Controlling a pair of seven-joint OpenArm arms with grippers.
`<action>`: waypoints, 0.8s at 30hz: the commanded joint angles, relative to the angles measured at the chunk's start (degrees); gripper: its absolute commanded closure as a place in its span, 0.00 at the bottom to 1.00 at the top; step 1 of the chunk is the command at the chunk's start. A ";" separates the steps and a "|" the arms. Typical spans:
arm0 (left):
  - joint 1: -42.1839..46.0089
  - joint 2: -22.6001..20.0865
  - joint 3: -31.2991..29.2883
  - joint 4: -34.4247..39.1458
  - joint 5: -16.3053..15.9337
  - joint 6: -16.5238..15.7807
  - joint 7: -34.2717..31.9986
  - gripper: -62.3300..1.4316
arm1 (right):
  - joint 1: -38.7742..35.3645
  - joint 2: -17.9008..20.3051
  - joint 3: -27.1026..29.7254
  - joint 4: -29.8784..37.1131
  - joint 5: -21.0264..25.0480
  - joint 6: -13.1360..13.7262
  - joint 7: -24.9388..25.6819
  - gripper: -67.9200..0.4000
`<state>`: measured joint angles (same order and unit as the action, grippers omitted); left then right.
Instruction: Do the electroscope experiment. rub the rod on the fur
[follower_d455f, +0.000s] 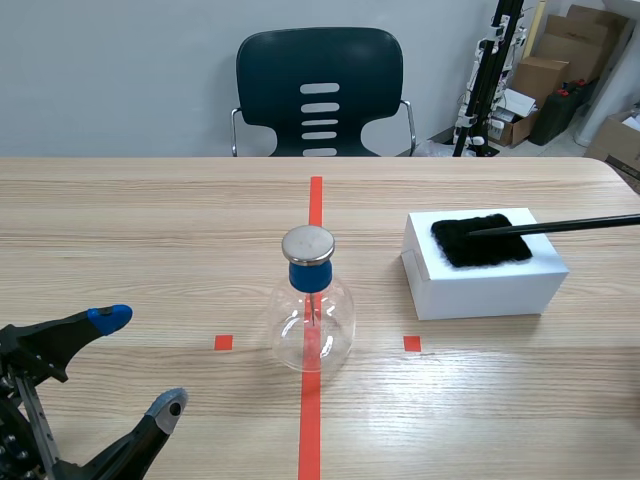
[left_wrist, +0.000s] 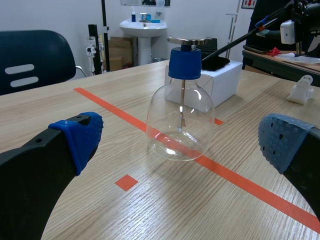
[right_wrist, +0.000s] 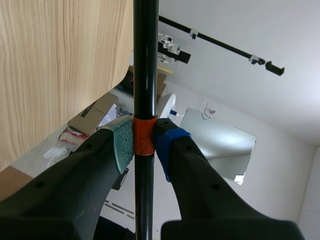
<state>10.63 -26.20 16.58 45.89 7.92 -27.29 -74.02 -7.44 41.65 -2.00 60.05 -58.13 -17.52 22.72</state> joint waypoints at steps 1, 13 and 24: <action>-0.15 -0.50 -0.42 1.14 -0.63 -0.35 -1.01 0.00 | 1.75 0.52 -0.24 1.36 -0.28 -0.44 -0.15 0.99; -0.15 -0.50 -0.42 1.14 -0.61 -0.35 -0.98 0.00 | -4.37 7.15 -0.92 1.29 7.26 -2.34 -1.01 0.99; -0.15 -0.50 -0.42 1.14 -0.61 -0.35 -1.01 0.00 | -2.95 5.25 -0.98 1.31 6.08 -2.58 -2.08 0.99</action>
<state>10.63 -26.20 16.58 45.89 7.90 -27.29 -74.02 -12.69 47.53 -3.49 60.38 -51.48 -19.66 20.60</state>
